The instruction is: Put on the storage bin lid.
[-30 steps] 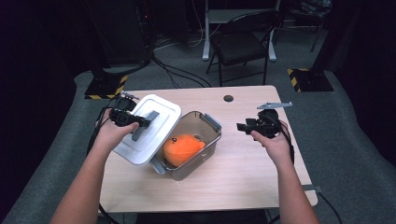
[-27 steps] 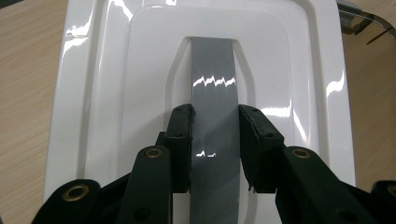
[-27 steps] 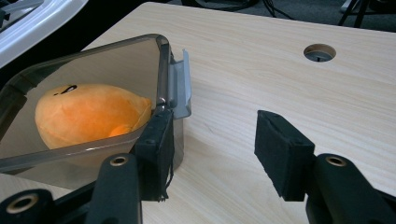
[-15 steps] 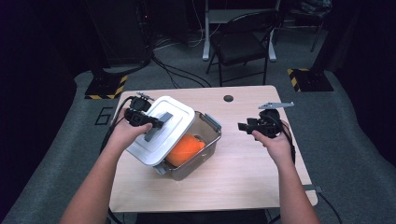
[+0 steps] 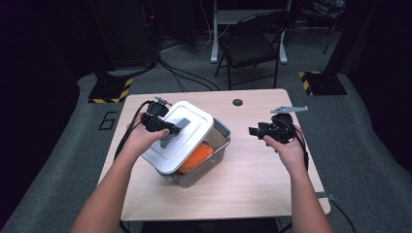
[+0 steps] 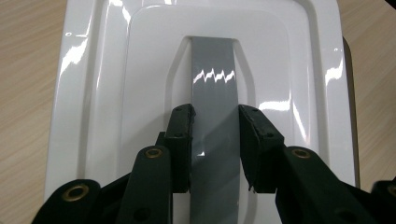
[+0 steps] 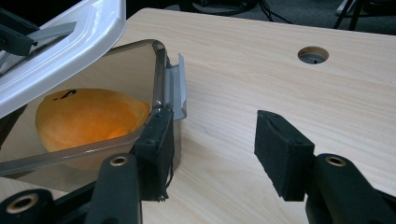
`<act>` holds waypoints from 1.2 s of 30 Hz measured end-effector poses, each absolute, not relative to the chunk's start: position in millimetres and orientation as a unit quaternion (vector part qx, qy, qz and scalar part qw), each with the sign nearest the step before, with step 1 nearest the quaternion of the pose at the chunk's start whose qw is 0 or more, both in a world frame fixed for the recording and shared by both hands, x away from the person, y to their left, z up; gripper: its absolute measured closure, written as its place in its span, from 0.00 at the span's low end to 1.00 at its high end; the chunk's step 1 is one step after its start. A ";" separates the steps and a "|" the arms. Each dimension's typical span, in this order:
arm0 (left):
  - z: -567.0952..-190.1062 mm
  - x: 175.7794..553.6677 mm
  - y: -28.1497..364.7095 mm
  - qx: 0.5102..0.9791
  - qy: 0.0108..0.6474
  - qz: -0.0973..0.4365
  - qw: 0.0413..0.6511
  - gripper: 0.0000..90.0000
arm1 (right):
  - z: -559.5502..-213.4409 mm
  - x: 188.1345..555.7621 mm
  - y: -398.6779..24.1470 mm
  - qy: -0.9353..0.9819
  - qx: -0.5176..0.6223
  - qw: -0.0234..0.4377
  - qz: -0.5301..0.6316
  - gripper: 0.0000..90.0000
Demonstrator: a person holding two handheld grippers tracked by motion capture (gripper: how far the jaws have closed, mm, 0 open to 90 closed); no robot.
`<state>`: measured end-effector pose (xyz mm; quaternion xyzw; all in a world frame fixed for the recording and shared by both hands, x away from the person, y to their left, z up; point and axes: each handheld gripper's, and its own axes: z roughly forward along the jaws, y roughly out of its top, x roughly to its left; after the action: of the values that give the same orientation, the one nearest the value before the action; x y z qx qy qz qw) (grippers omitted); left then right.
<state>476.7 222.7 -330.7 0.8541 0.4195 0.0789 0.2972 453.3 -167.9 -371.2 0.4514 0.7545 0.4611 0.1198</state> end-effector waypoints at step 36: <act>-341.8 473.2 183.3 0.871 0.393 0.057 0.288 0.74 | -368.3 445.6 -176.8 0.744 0.458 0.120 0.471 0.52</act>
<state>473.2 183.3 -341.8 0.8713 0.3929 0.0574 0.2883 445.6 -176.8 -368.3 0.4583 0.7443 0.4707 0.1202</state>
